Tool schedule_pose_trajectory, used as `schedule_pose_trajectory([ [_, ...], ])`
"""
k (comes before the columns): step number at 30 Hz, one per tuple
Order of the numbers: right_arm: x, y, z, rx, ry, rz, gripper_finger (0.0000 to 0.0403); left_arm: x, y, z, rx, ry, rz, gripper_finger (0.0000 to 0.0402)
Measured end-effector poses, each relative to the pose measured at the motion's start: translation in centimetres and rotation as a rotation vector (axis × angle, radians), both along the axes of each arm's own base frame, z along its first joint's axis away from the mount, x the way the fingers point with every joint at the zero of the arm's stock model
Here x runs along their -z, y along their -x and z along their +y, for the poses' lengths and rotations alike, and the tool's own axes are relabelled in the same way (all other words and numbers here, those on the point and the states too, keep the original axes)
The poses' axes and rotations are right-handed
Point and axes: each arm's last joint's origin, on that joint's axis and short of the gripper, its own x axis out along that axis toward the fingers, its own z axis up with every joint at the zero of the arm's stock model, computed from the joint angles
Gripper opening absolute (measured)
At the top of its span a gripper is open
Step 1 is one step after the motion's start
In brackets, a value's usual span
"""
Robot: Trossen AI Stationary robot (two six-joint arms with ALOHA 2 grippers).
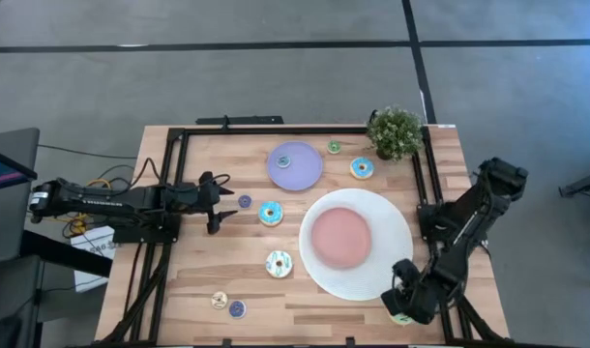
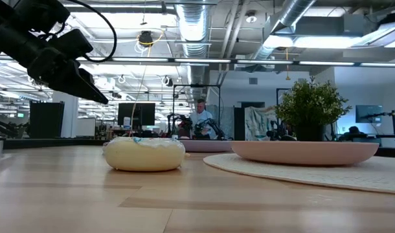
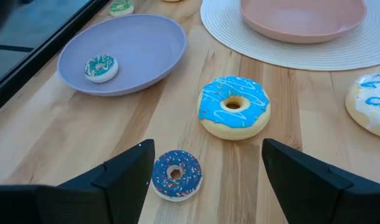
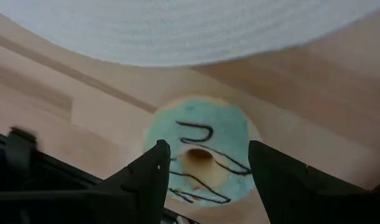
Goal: Pick & Place donuts
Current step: Put the big light blue donut on the orange plate
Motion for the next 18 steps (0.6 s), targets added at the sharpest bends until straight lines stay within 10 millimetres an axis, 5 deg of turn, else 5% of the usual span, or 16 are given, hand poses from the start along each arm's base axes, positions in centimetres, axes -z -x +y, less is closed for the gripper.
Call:
schedule_pose_trajectory([
  [18,0.5,1.2,1.1,0.024,-0.007,0.022,0.0165,0.0,0.0,0.0,-0.007,0.013,-0.001,0.029],
])
